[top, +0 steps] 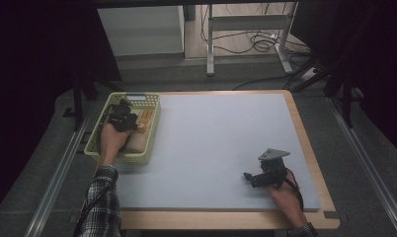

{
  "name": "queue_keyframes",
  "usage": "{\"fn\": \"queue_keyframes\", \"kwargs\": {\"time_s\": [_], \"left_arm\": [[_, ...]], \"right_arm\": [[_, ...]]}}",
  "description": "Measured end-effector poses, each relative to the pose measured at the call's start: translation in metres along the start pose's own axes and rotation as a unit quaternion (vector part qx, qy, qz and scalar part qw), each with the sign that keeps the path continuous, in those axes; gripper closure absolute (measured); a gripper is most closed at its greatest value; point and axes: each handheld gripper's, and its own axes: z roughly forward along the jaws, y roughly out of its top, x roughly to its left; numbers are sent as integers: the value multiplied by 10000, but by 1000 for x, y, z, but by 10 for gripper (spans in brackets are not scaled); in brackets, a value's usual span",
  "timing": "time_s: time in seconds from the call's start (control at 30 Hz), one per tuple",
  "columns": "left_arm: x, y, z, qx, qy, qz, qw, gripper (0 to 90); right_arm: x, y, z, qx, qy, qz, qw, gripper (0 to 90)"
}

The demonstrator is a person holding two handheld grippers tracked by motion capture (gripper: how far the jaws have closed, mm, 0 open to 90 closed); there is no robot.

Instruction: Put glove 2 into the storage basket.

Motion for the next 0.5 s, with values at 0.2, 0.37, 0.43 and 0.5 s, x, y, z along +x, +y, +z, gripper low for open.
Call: {"fn": "queue_keyframes", "kwargs": {"time_s": [0.2, 0.37, 0.43, 0.5], "left_arm": [[8, -5, -7, -172, 35, -14, 9998, 695], [10, -8, -17, -391, 113, 9, 9992, 600], [9, -9, -20, -461, 149, 12, 9988, 561], [9, -10, -25, -541, 156, 30, 9984, 497]], "right_arm": [[0, 0, 0, 0, 4, 6, 10000, 35], [0, 0, 0, -2, 2, 4, 10000, 35], [0, 0, 0, -2, 1, 4, 10000, 35], [0, 0, 0, -1, 1, 4, 10000, 35]]}}
